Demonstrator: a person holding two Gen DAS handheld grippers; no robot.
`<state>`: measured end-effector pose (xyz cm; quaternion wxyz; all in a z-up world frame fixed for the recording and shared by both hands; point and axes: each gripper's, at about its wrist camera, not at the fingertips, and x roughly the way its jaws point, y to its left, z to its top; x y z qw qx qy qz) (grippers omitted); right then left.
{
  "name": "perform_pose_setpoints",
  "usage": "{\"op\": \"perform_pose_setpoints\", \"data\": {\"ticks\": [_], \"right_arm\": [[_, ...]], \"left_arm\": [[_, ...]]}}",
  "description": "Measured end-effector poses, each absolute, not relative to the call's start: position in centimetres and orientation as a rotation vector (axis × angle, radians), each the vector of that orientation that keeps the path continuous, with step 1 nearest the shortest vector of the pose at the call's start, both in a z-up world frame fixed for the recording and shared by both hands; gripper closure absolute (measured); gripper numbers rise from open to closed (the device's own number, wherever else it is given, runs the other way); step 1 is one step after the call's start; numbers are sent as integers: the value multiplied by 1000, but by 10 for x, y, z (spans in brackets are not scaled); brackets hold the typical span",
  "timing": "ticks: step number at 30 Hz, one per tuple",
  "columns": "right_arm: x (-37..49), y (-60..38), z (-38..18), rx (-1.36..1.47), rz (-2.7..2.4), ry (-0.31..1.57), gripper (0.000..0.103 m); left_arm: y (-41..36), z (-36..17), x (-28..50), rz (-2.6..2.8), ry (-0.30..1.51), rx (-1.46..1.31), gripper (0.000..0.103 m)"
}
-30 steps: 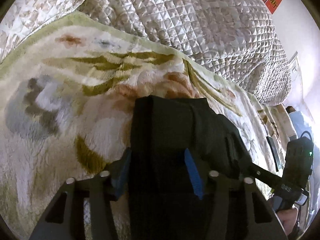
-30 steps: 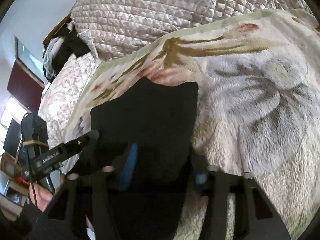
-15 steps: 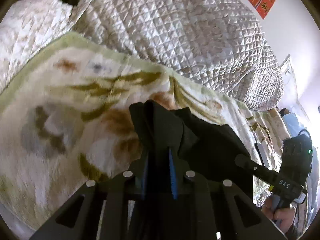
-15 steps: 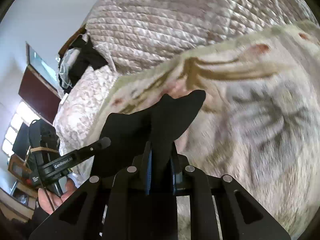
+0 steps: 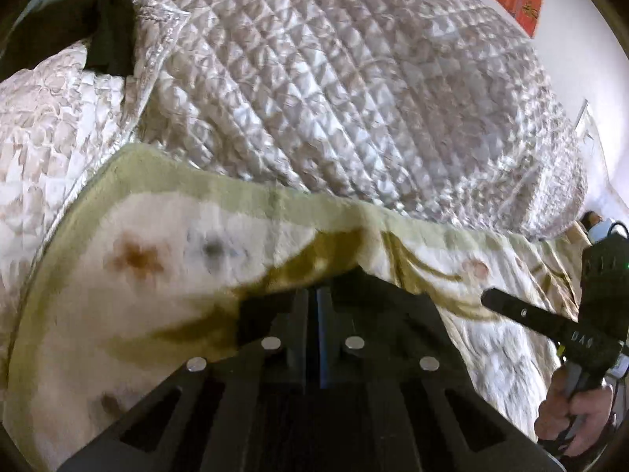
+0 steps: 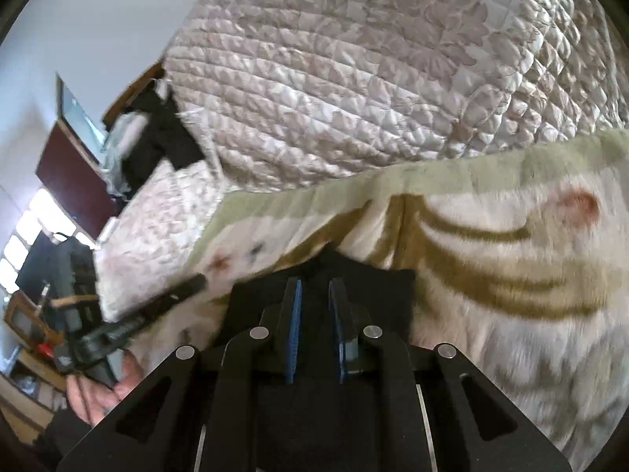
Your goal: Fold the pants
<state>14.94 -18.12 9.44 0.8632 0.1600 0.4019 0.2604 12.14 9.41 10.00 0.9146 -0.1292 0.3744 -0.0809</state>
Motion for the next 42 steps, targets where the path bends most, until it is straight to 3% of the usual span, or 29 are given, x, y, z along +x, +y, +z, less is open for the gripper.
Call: {"op": "perform_pose_setpoints", "data": {"ticks": [10, 13, 14, 16, 18, 20, 22, 24, 32, 36, 42], "right_arm": [[116, -186, 71, 218, 476, 914, 88], [86, -175, 74, 125, 479, 895, 83], [74, -172, 75, 95, 481, 882, 78], [53, -167, 76, 45, 478, 863, 76], [32, -164, 74, 15, 475, 852, 76], [14, -162, 70, -9, 475, 856, 75], [0, -164, 65, -18, 462, 859, 68], [-13, -165, 60, -37, 451, 860, 54], [-28, -168, 38, -82, 416, 900, 54], [-29, -163, 29, -130, 417, 893, 50], [-33, -160, 27, -161, 415, 867, 46]], "left_arm": [[82, 92, 80, -119, 818, -220, 98], [68, 88, 58, -97, 820, -179, 97], [64, 87, 48, -100, 819, -172, 95], [57, 85, 31, -93, 817, -167, 85], [51, 83, 14, -81, 810, -159, 64], [46, 81, -3, -66, 803, -158, 60], [43, 76, -17, -55, 806, -158, 58], [40, 68, -28, -42, 822, -149, 58], [37, 36, -47, -2, 890, -122, 58], [32, 31, -50, -14, 867, -107, 49], [25, 28, -52, 0, 846, -71, 46]]}}
